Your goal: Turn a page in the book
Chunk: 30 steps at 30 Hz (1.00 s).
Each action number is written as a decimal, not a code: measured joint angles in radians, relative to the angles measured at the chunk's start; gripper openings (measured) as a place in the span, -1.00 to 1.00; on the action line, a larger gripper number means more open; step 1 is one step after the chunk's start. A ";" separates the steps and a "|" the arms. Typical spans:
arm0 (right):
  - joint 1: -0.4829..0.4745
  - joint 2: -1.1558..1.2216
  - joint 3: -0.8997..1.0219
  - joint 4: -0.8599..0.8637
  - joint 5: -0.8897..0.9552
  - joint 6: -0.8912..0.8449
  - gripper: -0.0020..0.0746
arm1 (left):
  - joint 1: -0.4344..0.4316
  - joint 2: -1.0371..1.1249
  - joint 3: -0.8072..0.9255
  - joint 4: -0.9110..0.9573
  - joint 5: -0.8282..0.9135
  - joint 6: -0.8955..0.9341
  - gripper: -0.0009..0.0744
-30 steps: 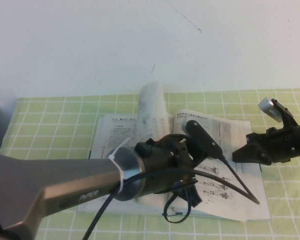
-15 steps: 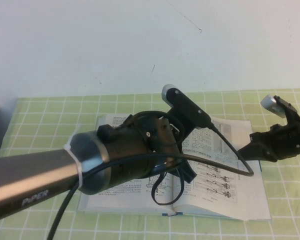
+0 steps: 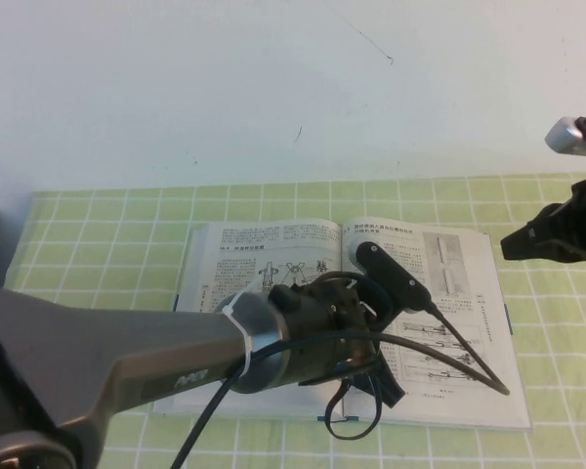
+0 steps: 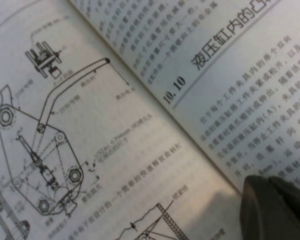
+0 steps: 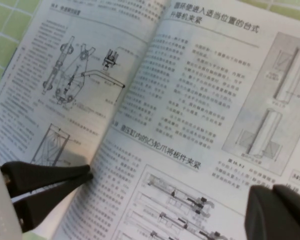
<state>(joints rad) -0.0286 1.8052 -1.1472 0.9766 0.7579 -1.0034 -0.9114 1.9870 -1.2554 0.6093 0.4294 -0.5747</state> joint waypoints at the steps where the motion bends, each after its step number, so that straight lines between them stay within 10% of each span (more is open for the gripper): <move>1: 0.000 -0.007 0.000 -0.005 0.001 0.002 -0.95 | 0.000 0.000 0.000 -0.003 -0.002 0.000 -0.99; 13: 0.000 -0.158 0.046 0.011 -0.016 -0.028 -0.95 | 0.002 -0.103 0.002 0.039 0.050 -0.113 -0.99; 30: 0.000 -0.809 0.487 0.414 -0.263 -0.528 -0.95 | 0.002 -0.948 0.442 0.409 -0.103 -0.540 -0.99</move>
<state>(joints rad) -0.0286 0.9962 -0.6605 1.3906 0.4947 -1.5312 -0.9097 1.0388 -0.8139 1.0179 0.3265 -1.1149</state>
